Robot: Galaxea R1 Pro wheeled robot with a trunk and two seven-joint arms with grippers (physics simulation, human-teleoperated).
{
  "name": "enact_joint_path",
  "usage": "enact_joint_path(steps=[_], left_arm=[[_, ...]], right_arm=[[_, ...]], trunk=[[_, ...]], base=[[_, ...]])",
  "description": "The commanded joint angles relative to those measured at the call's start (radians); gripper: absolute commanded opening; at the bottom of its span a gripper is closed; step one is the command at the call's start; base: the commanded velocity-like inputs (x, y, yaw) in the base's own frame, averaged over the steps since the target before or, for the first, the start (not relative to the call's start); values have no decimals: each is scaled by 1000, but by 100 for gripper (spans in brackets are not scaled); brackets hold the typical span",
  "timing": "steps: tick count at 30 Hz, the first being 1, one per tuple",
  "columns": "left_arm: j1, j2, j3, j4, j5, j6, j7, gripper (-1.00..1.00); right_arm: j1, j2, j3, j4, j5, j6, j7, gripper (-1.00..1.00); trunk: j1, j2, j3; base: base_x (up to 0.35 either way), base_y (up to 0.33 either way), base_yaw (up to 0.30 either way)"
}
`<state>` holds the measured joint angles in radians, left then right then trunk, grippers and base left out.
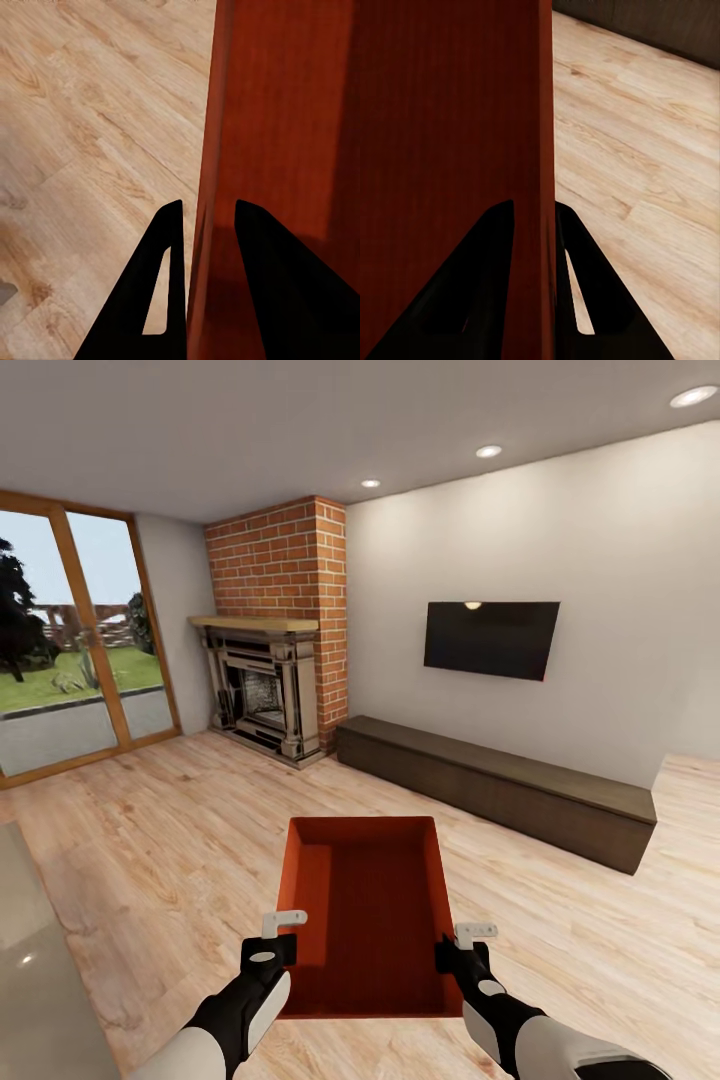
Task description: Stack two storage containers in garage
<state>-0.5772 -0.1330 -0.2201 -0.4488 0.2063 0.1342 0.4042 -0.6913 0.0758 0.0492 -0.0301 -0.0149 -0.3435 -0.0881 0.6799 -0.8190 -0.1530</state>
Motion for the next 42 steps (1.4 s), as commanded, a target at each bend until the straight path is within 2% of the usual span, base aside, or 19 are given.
enact_joint_path(steps=[1,5,23,42], left_arm=[[-1,-3,-2,-5,-5,4,8,-100],[-1,-3,-2,-5,-5,4,8,-100],[-1,-3,-3,-11,-5,4,8,-100],[-1,-3,-2,-11,-5,4,8,-100]], right_arm=[[-1,4,1,3,-1,-2,1,-100],[-1,4,1,3,-1,-2,1,-100],[0,4,1,4,0,-2,2,-100],[0,4,2,3,1,-1,2,-100]], trunk=[[-4,6,2],[-19,34,14],[-19,34,26],[-19,34,35]], base=[[0,0,0],[0,0,0],[0,0,7],[0,0,247]])
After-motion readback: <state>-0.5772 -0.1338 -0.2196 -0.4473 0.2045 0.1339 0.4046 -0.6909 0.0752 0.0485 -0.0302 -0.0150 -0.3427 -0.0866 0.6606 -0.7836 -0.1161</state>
